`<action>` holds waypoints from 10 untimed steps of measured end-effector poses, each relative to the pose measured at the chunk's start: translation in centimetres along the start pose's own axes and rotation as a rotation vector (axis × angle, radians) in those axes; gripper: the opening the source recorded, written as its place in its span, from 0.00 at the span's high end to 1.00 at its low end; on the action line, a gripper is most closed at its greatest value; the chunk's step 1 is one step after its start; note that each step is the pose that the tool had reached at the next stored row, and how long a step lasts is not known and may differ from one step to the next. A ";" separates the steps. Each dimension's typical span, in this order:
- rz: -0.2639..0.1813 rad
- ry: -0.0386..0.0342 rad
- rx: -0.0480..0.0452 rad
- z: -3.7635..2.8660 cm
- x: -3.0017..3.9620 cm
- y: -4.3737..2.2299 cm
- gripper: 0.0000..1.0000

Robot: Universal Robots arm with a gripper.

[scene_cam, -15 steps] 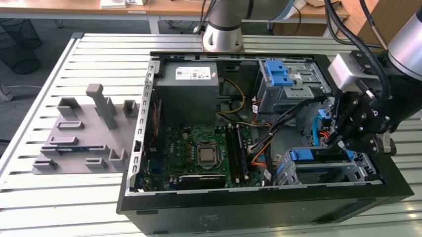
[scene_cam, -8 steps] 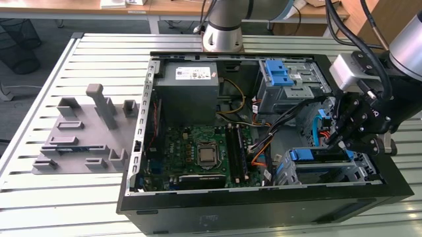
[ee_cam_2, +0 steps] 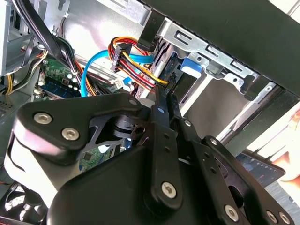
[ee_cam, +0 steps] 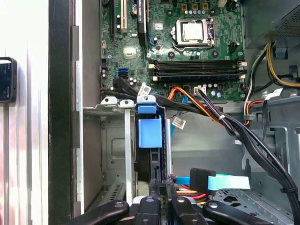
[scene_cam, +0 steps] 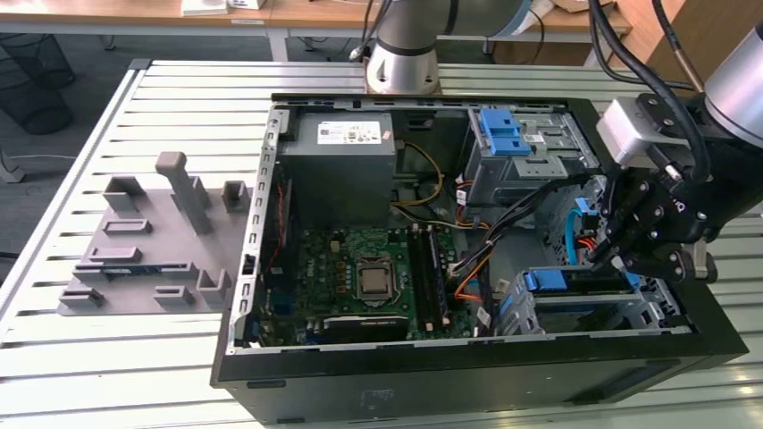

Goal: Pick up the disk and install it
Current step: 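Insert the first disk wire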

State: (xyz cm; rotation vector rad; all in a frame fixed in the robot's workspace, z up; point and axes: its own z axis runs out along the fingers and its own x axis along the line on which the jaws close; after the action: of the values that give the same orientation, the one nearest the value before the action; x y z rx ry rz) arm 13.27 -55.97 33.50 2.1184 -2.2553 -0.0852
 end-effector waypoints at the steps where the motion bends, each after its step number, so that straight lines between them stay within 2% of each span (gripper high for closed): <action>1: 0.000 0.0000 -0.0009 0.00 0.00 -0.01 0.84; 7: 0.000 -0.0005 -0.0016 -0.04 0.03 -0.02 0.84; 10: 0.000 -0.0008 -0.0015 -0.26 0.03 -0.01 0.84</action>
State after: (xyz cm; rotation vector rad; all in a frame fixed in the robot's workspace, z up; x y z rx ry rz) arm 13.30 -56.00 33.76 2.1177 -2.2551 -0.0878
